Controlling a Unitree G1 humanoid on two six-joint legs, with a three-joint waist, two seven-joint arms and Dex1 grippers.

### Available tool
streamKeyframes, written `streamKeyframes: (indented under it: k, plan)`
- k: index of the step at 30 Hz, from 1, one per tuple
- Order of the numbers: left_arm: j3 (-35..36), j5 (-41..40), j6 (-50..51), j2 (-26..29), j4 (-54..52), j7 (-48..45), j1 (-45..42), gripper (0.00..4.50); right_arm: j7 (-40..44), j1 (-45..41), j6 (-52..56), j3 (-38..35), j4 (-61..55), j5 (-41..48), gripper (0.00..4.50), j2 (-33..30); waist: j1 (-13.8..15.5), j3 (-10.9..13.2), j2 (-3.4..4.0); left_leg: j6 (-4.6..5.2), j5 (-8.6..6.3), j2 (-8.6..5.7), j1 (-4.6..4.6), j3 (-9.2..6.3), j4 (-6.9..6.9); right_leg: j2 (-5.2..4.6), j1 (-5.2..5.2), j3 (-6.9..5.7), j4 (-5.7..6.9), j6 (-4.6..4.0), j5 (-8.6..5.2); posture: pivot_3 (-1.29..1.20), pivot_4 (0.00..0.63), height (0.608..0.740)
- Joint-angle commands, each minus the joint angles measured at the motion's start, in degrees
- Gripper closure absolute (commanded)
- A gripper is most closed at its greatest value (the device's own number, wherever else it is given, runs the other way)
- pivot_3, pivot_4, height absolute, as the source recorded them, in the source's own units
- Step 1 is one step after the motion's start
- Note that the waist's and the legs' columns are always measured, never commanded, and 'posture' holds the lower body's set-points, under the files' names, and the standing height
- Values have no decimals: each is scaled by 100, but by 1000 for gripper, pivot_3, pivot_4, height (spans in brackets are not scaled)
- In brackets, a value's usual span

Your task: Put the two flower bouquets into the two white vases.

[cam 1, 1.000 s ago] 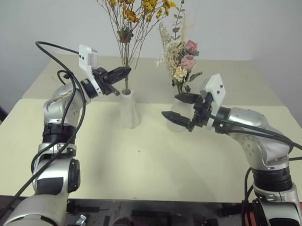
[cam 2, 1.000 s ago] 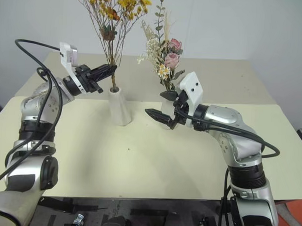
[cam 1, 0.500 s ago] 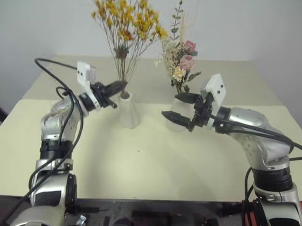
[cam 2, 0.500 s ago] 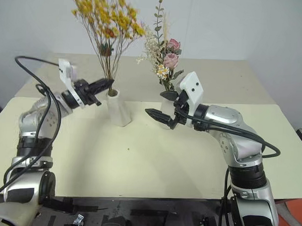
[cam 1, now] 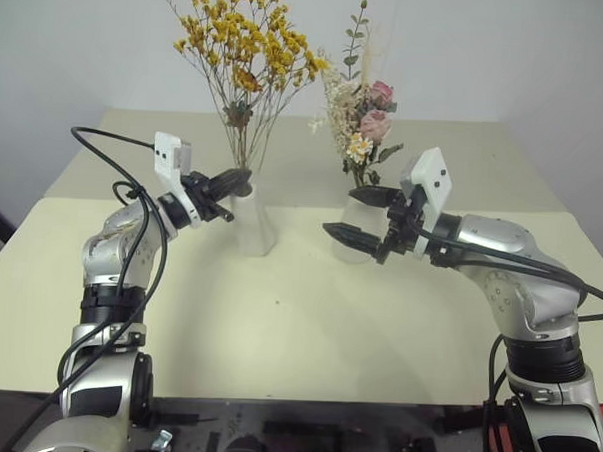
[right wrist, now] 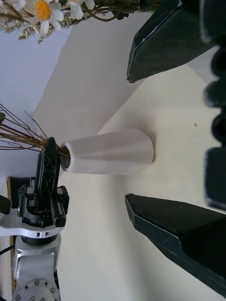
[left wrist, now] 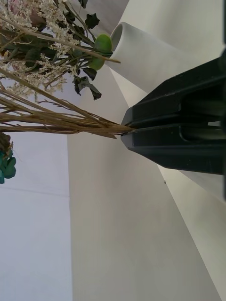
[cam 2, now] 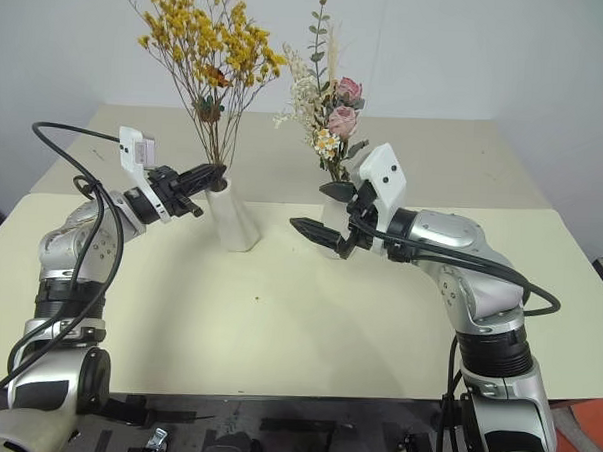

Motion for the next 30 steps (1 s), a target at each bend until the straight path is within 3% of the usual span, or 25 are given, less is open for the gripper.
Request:
streamKeyframes:
  k: [1, 7, 13, 23, 30]
  plan:
    - [101, -159, -168, -17, -367, -108, -2, 4481, -16, -102, -81, -181, -124, 45, 0, -6, 0, 0, 0, 0, 0, 0, 0, 0, 0, 0, 0, 0, 0, 0, 0, 0, 150, 740]
    - [181, -253, -35, 7, -775, 32, 246, 4481, -15, -94, -101, -172, -106, 36, 0, 2, -1, 0, 0, 0, 0, 2, 0, -2, 0, 0, 0, 0, 0, 0, 0, 0, 150, 740]
    - [221, -295, 23, 72, -879, 168, 350, 3088, 18, -124, -136, -143, -43, 19, 0, 16, 6, 0, 0, 0, 0, 2, 1, -5, 0, 0, 0, 1, 0, 0, 0, 0, 150, 740]
    - [228, -311, 13, 106, -938, 251, 399, 82, 36, -154, -161, -122, 10, -2, 0, 68, 4, 0, 0, 0, 0, 2, 1, -4, 0, 0, 0, 1, 0, 0, 0, 0, 150, 740]
    - [423, -572, 342, 282, -1555, 322, 702, 37, 16, -101, -140, -150, -53, 13, 0, 63, -5, 0, 0, 0, 0, 3, 1, -7, -1, 0, -1, 1, -1, 0, 0, 0, 150, 740]
